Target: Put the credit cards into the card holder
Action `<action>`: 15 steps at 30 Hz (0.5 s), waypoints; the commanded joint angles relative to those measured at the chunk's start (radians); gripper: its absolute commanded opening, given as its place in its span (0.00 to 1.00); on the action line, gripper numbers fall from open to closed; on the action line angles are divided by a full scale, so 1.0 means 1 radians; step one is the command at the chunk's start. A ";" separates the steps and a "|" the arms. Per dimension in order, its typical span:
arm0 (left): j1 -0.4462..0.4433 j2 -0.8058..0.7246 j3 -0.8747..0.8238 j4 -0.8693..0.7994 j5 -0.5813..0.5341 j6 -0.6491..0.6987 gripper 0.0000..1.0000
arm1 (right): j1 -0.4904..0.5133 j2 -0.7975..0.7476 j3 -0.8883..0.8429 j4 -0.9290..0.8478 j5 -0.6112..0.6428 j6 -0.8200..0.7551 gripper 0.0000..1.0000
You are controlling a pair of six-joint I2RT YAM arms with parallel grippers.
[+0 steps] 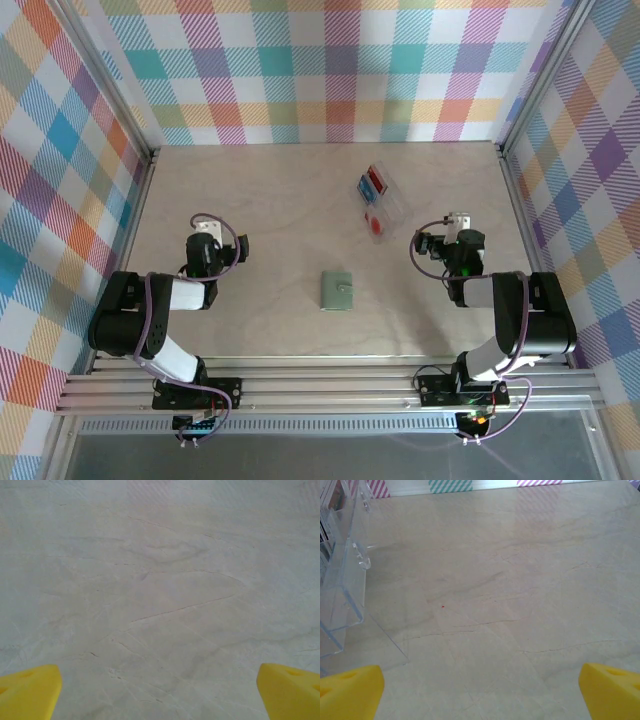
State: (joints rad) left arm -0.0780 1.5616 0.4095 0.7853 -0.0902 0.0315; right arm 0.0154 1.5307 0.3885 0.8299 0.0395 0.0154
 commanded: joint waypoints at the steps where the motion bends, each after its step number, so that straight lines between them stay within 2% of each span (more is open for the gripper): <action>1: -0.006 -0.001 0.012 0.017 -0.003 0.016 1.00 | 0.008 0.001 0.013 0.018 -0.020 -0.015 1.00; 9: -0.006 0.000 0.013 0.016 -0.004 0.016 1.00 | 0.007 0.003 0.013 0.017 -0.021 -0.015 1.00; 15: 0.023 0.003 0.022 0.004 0.047 -0.002 1.00 | 0.007 0.003 0.015 0.015 -0.023 -0.014 1.00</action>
State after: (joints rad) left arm -0.0711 1.5616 0.4095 0.7849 -0.0689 0.0345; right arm 0.0151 1.5307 0.3885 0.8299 0.0395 0.0135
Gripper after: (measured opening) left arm 0.999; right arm 0.997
